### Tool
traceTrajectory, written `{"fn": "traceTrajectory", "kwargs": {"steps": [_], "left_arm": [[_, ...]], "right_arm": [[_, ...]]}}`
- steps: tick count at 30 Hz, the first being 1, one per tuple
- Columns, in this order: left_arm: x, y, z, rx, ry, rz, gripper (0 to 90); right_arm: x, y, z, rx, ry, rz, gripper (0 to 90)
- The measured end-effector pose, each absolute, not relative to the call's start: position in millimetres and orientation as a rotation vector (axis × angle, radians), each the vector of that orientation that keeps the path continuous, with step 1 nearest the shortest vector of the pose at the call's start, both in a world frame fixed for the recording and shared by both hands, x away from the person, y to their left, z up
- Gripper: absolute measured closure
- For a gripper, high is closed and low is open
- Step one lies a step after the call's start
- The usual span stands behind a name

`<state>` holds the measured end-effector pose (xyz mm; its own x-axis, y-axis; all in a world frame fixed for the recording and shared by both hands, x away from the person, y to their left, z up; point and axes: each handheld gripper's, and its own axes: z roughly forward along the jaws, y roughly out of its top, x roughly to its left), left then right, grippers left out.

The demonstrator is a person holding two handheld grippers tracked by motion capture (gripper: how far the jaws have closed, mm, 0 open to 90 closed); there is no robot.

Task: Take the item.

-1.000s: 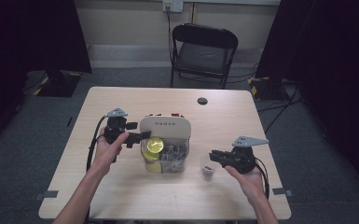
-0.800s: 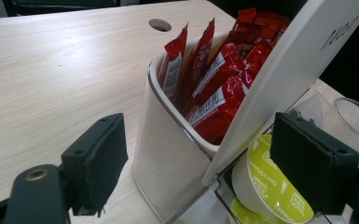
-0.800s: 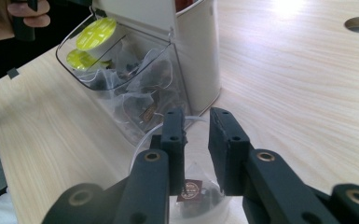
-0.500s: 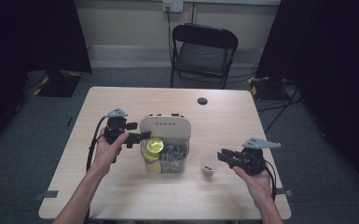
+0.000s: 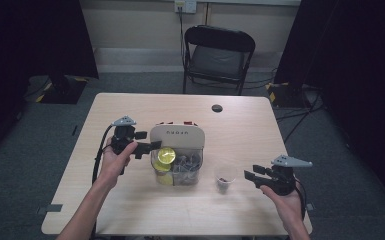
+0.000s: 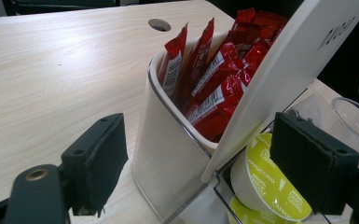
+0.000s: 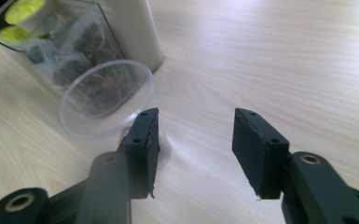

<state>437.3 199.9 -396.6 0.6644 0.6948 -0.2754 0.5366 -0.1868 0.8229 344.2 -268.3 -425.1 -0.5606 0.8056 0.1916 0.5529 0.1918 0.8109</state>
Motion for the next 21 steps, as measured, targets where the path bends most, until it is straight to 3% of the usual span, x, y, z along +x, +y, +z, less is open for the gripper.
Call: {"fn": "traceTrajectory", "kwargs": {"steps": [14,21], "left_arm": [[437,201,-393,1.853,0.954,0.181,20.5],[434,201,-388,1.845,0.932,0.190,20.9]], "right_arm": [[348,-269,-462,1.368,2.229,1.099,29.9],[350,-267,-475,1.395,2.245,1.006,26.8]]}}
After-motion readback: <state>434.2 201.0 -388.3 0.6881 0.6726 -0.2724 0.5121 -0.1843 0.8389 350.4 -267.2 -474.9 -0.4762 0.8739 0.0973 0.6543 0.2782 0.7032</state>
